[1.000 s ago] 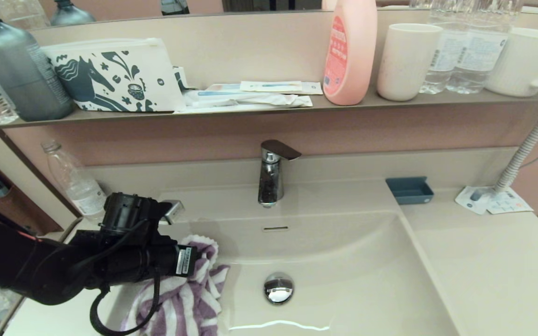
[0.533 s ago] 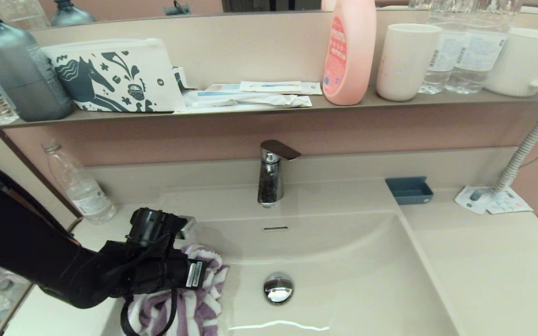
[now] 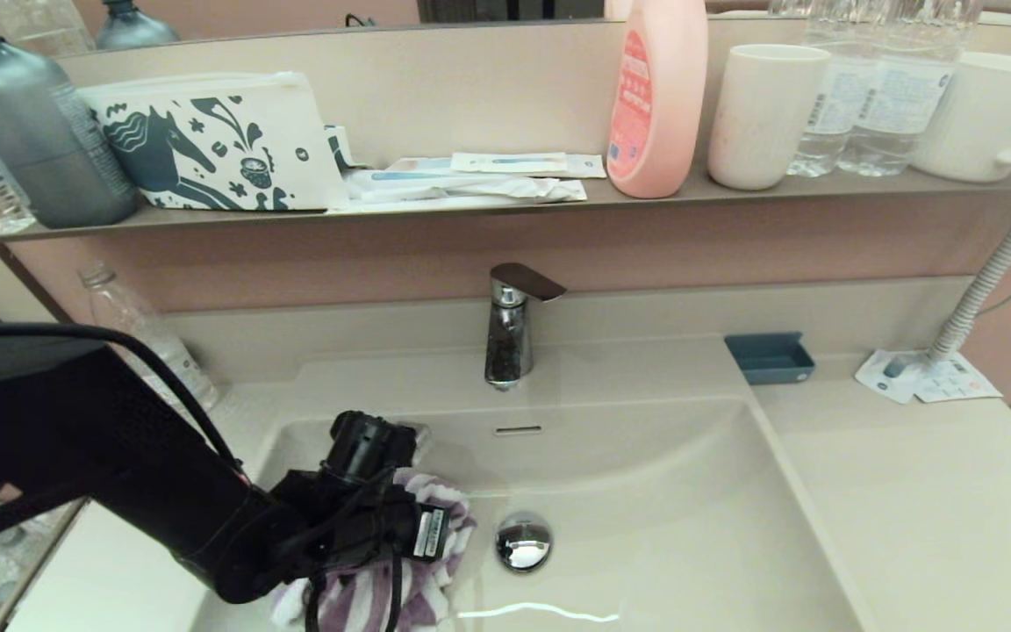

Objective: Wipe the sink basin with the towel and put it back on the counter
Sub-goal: Wipe the sink

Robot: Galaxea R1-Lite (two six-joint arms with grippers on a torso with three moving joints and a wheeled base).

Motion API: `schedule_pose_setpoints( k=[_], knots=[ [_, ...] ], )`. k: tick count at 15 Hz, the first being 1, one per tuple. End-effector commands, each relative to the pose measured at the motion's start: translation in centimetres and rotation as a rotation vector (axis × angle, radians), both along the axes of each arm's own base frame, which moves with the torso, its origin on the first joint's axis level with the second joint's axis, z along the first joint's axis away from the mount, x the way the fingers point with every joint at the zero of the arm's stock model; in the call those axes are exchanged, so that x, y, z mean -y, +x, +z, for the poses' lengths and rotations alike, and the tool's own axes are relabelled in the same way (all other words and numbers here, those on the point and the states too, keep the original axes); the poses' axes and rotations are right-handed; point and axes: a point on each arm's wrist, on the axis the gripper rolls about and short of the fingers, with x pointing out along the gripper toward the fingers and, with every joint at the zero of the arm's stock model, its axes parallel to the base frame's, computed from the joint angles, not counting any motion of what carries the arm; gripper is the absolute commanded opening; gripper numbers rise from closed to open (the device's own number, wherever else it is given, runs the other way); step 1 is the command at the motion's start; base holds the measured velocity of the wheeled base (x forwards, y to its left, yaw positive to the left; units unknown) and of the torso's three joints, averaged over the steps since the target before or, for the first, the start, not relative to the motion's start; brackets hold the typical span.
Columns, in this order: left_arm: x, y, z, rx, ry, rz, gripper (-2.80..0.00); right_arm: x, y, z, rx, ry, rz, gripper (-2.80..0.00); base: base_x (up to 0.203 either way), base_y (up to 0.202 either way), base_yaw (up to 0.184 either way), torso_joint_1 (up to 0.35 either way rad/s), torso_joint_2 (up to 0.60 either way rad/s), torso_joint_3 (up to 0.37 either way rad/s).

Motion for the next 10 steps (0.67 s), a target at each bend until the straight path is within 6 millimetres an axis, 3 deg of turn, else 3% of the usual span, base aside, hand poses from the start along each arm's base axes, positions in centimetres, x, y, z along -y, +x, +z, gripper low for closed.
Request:
schedule_pose_setpoints(
  k=[1,6,10],
  knots=[
    [1.7,0.4,-0.5,0.005,0.003,-0.025,-2.80,0.0,0.0,0.0,-0.001,0.001,0.000,-2.80,0.000,0.000,0.000,0.000,0.00,0.000],
    [5.7,1.8,0.3,0.027,-0.032,-0.066,-2.80,0.0,0.0,0.0,-0.001,0.001,0.000,-2.80,0.000,0.000,0.000,0.000,0.00,0.000],
    [8.9,1.6,1.0,0.014,-0.090,-0.065,-2.80,0.0,0.0,0.0,-0.001,0.000,0.000,-2.80,0.000,0.000,0.000,0.000,0.00,0.000]
  ],
)
